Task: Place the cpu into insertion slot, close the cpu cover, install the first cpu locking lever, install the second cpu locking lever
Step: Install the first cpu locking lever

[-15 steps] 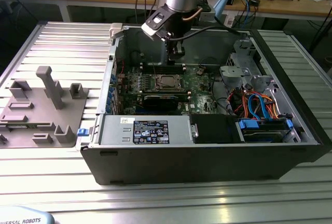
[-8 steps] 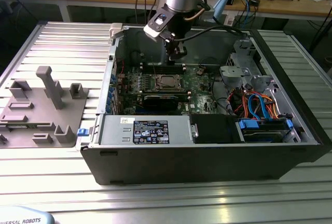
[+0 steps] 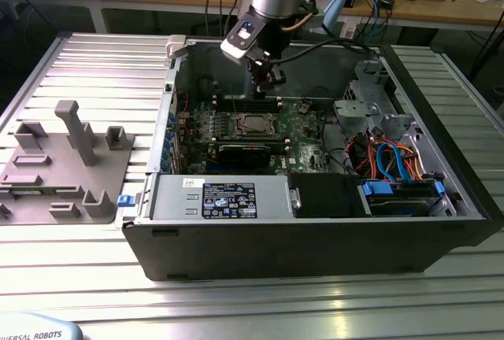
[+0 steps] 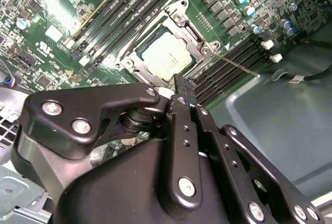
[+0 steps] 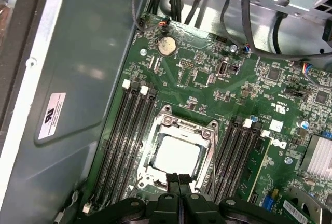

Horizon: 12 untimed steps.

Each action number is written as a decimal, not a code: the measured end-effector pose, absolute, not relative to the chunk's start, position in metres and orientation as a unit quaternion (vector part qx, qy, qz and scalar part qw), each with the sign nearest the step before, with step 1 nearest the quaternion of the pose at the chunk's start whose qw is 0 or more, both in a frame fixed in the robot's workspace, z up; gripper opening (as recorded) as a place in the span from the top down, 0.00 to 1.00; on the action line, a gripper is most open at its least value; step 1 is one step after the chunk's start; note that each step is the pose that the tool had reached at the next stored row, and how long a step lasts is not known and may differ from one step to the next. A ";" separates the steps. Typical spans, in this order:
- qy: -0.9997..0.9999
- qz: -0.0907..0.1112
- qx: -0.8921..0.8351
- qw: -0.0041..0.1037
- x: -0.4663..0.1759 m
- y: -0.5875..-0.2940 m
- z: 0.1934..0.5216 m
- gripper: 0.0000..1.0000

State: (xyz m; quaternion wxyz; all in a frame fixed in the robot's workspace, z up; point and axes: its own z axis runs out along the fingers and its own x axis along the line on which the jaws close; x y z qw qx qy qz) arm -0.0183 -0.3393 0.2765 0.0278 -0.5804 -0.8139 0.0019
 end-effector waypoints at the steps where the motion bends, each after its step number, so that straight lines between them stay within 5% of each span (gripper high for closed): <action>1: -0.816 0.002 -0.577 0.028 -0.018 -0.339 0.276 0.89; 12: -0.848 0.001 -0.530 0.030 -0.018 -0.339 0.276 0.89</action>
